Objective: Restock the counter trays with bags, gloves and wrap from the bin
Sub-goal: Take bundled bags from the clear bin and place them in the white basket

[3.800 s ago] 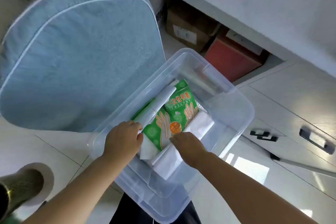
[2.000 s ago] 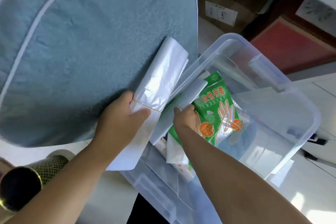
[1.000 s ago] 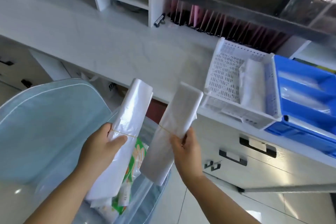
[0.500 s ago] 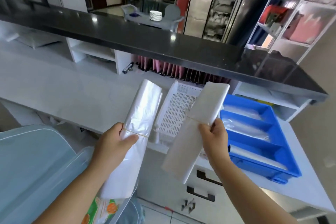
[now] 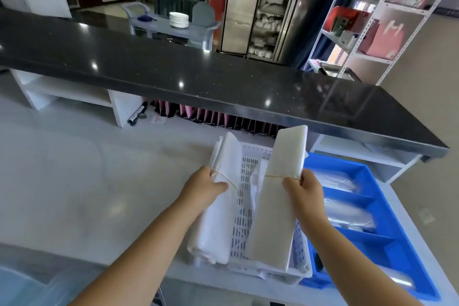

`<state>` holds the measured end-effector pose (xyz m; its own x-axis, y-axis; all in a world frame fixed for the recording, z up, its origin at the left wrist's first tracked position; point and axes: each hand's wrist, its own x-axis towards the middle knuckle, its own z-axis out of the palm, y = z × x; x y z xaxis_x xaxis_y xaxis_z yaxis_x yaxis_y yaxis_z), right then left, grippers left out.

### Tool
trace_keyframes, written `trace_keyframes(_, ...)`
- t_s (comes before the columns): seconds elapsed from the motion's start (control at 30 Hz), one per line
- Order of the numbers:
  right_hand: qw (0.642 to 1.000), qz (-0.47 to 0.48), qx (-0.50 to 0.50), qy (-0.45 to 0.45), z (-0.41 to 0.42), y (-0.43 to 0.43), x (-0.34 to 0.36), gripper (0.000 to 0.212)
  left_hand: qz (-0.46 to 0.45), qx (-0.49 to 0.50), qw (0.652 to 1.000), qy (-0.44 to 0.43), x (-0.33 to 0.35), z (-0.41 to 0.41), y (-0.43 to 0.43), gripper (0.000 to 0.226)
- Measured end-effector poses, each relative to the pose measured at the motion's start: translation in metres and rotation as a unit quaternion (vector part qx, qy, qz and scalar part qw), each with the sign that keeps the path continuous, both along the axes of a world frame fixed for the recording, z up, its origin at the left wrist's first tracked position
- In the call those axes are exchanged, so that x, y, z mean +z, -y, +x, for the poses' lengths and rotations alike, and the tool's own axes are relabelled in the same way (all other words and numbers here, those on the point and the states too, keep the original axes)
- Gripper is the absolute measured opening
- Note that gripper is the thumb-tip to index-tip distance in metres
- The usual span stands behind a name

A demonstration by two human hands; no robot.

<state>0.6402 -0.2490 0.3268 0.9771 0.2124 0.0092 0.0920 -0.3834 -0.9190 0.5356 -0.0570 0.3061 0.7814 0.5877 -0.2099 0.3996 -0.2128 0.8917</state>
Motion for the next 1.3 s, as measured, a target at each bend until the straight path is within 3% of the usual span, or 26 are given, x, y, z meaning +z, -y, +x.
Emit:
trace_keyframes(0.17,0.999,-0.033,0.003,-0.001,0.032,0.004,-0.015,0.017,0.022,-0.022,0.996,-0.081,-0.028,0.044,0.006,0.027)
trace_keyframes(0.37,0.998,-0.026,0.058,-0.016,0.062,0.001,-0.025,0.024,0.158,0.017,0.981,-0.109,-0.047,0.049,0.027,0.044)
trace_keyframes(0.53,0.992,-0.013,0.126,-0.026,0.080,0.001,-0.029,0.029,0.169,0.019,0.973,-0.157,-0.047,0.048,0.036,0.046)
trace_keyframes(0.63,0.987,-0.008,0.155,-0.041,0.090,0.000,-0.032,0.031,0.241,0.004,0.948,-0.207,-0.048,0.046,0.039,0.060)
trace_keyframes(0.77,0.981,-0.016,0.187,-0.049,0.101,-0.001,-0.038,0.026,0.265,-0.038,0.929,-0.256,-0.052,0.047,0.053,0.090)
trace_keyframes(0.9,0.979,-0.018,0.200,-0.039,0.107,-0.001,-0.040,0.028,0.335,-0.016,0.910,-0.245,-0.050,0.048,0.061,0.079)
trace_keyframes(1.03,0.975,-0.014,0.218,-0.045,0.108,0.001,-0.040,0.029,0.420,-0.021,0.862,-0.282,-0.058,0.044,0.066,0.076)
trace_keyframes(1.13,0.974,-0.018,0.220,-0.045,0.106,0.001,-0.042,0.016,0.437,-0.046,0.849,-0.294,-0.063,0.037,0.068,0.063)
trace_keyframes(1.2,0.974,-0.018,0.219,-0.049,0.102,-0.001,-0.042,0.011,0.454,-0.059,0.852,-0.253,-0.058,0.036,0.064,0.055)
trace_keyframes(1.23,0.974,-0.013,0.219,-0.060,0.099,-0.002,-0.041,0.008,0.448,-0.044,0.870,-0.200,-0.054,0.037,0.062,0.049)
trace_keyframes(1.27,0.972,-0.001,0.222,-0.074,0.095,-0.004,-0.039,0.009,0.406,-0.012,0.904,-0.135,-0.047,0.040,0.061,0.043)
trace_keyframes(1.3,0.969,0.018,0.227,-0.091,0.091,-0.006,-0.037,0.012,0.300,0.034,0.951,-0.069,-0.037,0.044,0.062,0.038)
